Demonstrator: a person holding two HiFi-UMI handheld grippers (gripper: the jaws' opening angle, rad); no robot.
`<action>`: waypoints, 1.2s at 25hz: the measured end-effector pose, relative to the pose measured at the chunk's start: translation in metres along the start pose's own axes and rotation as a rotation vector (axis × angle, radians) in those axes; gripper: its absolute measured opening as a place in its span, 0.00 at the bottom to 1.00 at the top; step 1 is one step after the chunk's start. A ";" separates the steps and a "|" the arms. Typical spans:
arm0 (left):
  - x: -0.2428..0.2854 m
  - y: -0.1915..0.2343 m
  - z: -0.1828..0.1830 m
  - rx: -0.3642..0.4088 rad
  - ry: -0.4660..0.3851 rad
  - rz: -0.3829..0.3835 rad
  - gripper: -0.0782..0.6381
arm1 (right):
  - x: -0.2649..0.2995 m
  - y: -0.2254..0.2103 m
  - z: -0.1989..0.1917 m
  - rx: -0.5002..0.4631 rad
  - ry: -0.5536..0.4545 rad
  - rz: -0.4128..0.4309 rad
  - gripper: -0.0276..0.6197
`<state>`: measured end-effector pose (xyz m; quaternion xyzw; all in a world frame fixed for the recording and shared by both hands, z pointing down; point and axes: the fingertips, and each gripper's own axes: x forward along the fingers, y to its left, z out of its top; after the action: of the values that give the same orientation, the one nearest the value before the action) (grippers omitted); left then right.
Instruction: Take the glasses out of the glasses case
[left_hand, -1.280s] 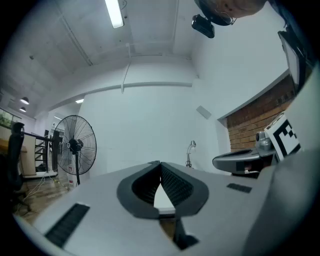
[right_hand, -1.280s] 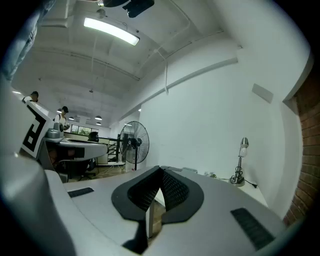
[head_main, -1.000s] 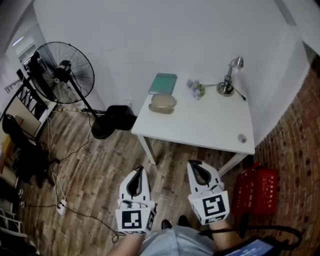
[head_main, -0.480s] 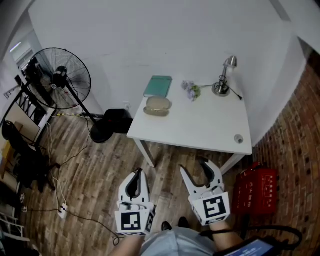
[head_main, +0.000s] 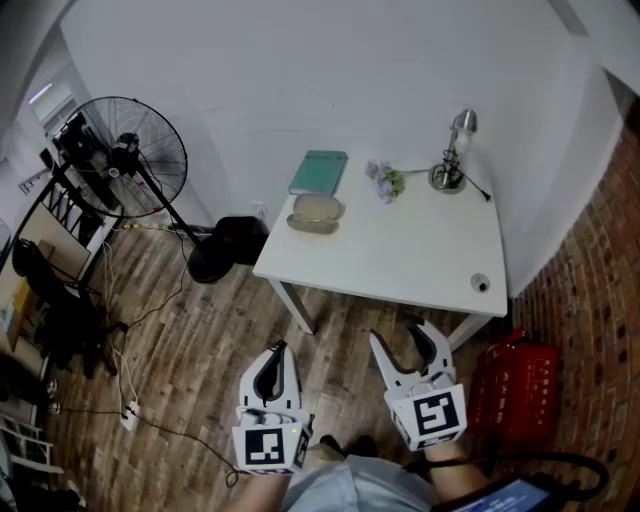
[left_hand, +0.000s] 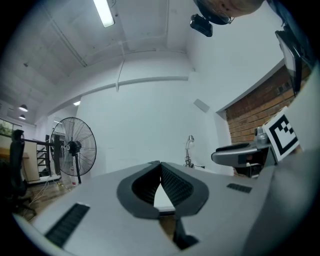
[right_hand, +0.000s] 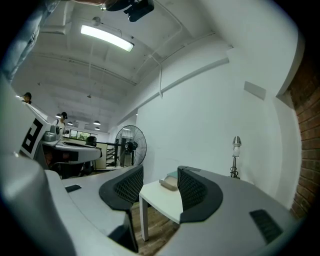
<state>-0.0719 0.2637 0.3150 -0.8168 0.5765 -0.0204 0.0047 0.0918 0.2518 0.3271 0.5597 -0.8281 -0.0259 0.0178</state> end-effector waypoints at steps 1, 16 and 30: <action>0.000 0.003 0.000 0.005 0.013 0.017 0.12 | 0.001 0.000 -0.001 0.003 0.001 0.005 0.40; 0.046 0.046 -0.027 -0.021 0.037 0.010 0.12 | 0.066 0.002 -0.024 0.020 0.047 0.012 0.39; 0.162 0.144 -0.020 -0.042 0.004 -0.045 0.12 | 0.209 -0.001 -0.017 -0.022 0.049 -0.032 0.39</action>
<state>-0.1546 0.0634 0.3346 -0.8296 0.5581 -0.0100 -0.0138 0.0158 0.0569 0.3442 0.5733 -0.8179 -0.0218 0.0437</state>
